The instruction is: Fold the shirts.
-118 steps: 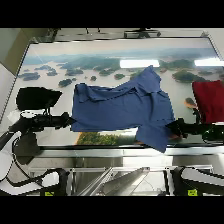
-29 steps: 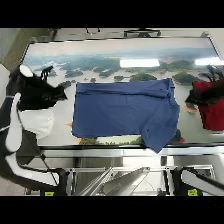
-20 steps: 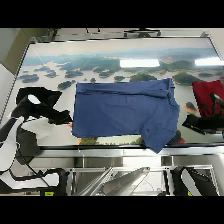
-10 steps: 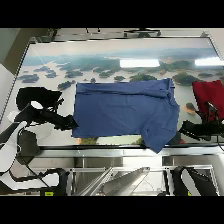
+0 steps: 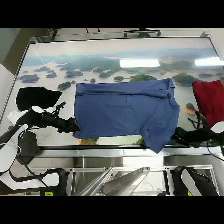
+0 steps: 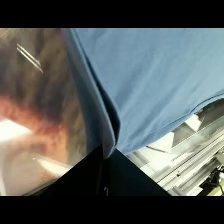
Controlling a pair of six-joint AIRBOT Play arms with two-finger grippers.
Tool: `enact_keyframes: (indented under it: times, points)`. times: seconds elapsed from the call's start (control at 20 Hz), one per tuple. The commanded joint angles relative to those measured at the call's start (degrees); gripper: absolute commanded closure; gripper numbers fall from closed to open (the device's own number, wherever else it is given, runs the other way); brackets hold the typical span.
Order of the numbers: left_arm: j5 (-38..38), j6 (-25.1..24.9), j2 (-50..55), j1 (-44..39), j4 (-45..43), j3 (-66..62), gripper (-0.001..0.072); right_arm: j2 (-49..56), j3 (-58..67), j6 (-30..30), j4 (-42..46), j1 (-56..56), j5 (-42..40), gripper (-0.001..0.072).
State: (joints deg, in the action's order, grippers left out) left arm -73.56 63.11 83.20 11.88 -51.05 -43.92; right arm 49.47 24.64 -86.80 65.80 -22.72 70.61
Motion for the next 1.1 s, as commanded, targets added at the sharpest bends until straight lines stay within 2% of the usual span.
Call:
enact_keyframes:
  times: [0.0,0.15,0.4,0.6,0.75,0.85,1.05]
  points:
    - [0.2,-0.7,0.0,1.5,1.7,0.3,0.0682,2.2,-5.2,0.0,-4.1,0.0,-8.3,0.035]
    - [0.2,-0.7,0.0,2.0,1.6,0.3,0.0681,4.6,-4.7,0.2,-3.5,-0.1,-11.3,0.0349]
    - [0.2,-0.7,0.0,1.9,1.7,0.3,0.0682,4.9,-0.1,1.6,-3.0,-5.2,-10.5,0.0349]
    - [0.6,-0.8,0.0,1.9,1.7,0.3,0.0681,8.2,0.8,8.8,-5.6,-13.0,-10.3,0.0349]
    - [0.7,-0.8,0.0,1.9,1.7,0.3,0.0682,13.2,0.6,12.5,-9.9,-13.1,-6.1,0.035]
    - [0.7,-0.8,0.0,1.9,1.7,0.3,0.0681,14.6,-0.5,12.9,-10.7,-12.8,-2.2,0.0349]
    - [0.7,-0.8,0.0,1.9,1.7,0.3,0.0682,15.4,-5.0,12.2,-11.7,-12.8,-3.2,0.0349]
